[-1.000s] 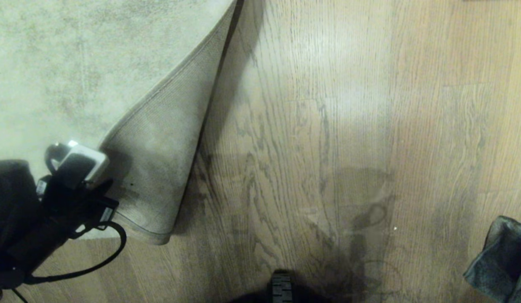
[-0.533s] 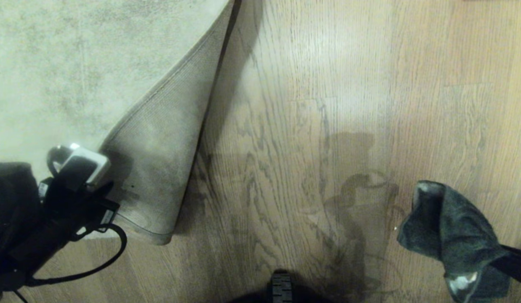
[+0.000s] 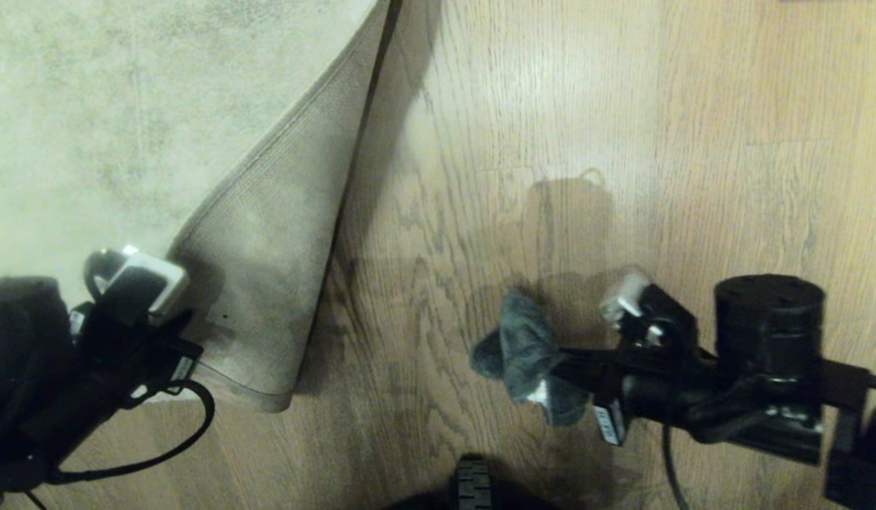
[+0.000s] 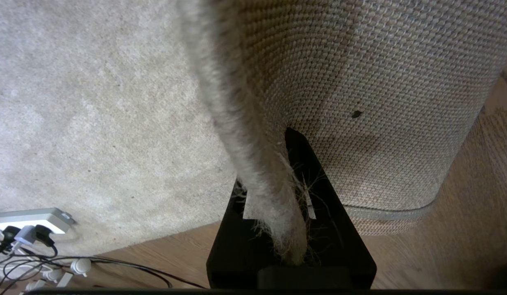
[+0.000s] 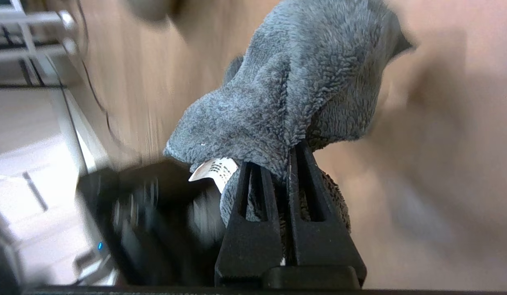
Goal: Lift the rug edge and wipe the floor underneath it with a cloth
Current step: Wipe the floor under the carpet with a rag
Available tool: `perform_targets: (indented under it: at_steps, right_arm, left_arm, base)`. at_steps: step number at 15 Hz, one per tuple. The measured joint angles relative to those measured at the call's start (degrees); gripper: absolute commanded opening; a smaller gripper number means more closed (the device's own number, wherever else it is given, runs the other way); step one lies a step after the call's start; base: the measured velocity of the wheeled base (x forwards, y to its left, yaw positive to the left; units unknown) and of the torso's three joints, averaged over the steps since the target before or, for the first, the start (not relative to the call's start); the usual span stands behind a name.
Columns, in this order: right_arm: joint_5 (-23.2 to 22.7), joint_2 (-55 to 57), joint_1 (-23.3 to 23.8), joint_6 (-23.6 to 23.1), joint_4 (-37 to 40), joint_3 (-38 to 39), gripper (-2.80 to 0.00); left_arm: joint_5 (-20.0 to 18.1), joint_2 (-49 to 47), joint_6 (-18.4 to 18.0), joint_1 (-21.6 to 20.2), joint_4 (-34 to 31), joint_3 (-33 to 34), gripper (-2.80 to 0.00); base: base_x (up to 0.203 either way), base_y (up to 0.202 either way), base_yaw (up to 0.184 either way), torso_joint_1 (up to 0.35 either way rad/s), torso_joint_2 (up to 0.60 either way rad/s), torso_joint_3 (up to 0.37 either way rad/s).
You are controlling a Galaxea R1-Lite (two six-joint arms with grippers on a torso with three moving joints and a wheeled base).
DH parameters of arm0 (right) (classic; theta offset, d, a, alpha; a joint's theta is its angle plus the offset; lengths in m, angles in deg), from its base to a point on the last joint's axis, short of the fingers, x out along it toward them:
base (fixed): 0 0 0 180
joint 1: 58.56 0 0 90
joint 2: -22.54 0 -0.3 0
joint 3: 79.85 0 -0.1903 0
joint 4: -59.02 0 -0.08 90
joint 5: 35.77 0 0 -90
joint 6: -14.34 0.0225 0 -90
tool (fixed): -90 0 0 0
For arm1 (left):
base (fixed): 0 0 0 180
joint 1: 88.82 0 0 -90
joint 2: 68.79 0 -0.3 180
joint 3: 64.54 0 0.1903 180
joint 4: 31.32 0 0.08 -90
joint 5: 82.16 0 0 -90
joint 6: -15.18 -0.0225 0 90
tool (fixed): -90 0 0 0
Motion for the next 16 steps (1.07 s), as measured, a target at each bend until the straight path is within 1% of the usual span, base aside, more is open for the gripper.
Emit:
perform_targets:
  at_steps: [2,4,7,9,11,13,15,16]
  right_arm:
    - [2.49,9.3,-4.36,0.44,-4.2,-7.77,-2.8]
    - [4.49,17.41,-8.08,1.02,-5.99,-14.72,-2.8]
    - [7.33,27.15,-10.78,1.57,-9.85,-23.32,-2.8]
    - [9.2,31.76,-11.27,1.73,-11.55,-28.56,-2.8]
    - [13.16,35.21,-11.21,1.84,-13.49,-32.83,-2.8]
    - [15.47,37.63,-9.98,2.12,-16.67,-36.13,-2.8]
    - [16.24,38.62,-8.25,2.43,-17.79,-38.34,-2.8]
    - [17.42,38.72,-7.26,2.5,-17.81,-39.49,-2.8]
  left_arm:
    - [0.04,-0.24,0.0,0.05,0.0,0.0,-2.8]
    - [0.12,-0.33,0.0,0.05,-0.01,0.27,-2.8]
    - [0.15,-0.35,-0.02,0.05,-0.02,0.41,-2.8]
    - [0.22,-0.38,-0.1,0.05,0.07,0.65,-2.8]
    - [0.23,-0.35,-0.17,0.05,0.24,1.08,-2.8]
    - [0.23,-0.3,-0.28,0.05,0.31,1.4,-2.8]
    - [0.25,-0.3,-0.35,0.09,0.23,1.56,-2.8]
    - [0.26,-0.29,-0.35,0.11,0.1,1.62,-2.8]
  base:
    - [0.0,0.0,0.0,0.0,0.0,0.0]
    - [0.0,0.0,0.0,0.0,0.0,0.0]
    - [0.0,0.0,0.0,0.0,0.0,0.0]
    - [0.0,0.0,0.0,0.0,0.0,0.0]
    - [0.0,0.0,0.0,0.0,0.0,0.0]
    - [0.0,0.0,0.0,0.0,0.0,0.0]
    - [0.0,0.0,0.0,0.0,0.0,0.0]
    - [0.0,0.0,0.0,0.0,0.0,0.0]
